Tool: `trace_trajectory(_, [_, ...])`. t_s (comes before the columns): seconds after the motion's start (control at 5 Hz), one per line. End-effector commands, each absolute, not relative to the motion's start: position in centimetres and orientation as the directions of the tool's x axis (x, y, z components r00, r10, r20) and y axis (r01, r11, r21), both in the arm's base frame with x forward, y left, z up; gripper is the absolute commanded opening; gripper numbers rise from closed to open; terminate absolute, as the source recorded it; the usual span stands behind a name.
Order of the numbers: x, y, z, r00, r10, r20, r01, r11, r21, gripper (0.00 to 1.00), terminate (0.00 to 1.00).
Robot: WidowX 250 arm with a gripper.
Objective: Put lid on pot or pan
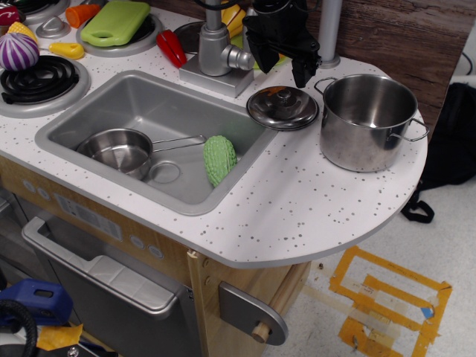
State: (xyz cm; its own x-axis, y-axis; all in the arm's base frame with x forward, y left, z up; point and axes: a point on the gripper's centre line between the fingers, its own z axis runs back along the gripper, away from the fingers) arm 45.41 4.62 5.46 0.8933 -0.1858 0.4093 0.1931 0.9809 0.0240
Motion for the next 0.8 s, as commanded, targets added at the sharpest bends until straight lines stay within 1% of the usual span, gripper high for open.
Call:
trace_trajectory(0.0, [45.41, 4.62, 5.46, 0.893, -0.186, 0.409, 0.193, 0.981, 0.024, 1.0, 0.0])
trace_trajectory(0.6, [45.76, 4.64, 5.28, 0.892, -0.198, 0.406, 0.208, 0.978, 0.021, 1.0, 0.0])
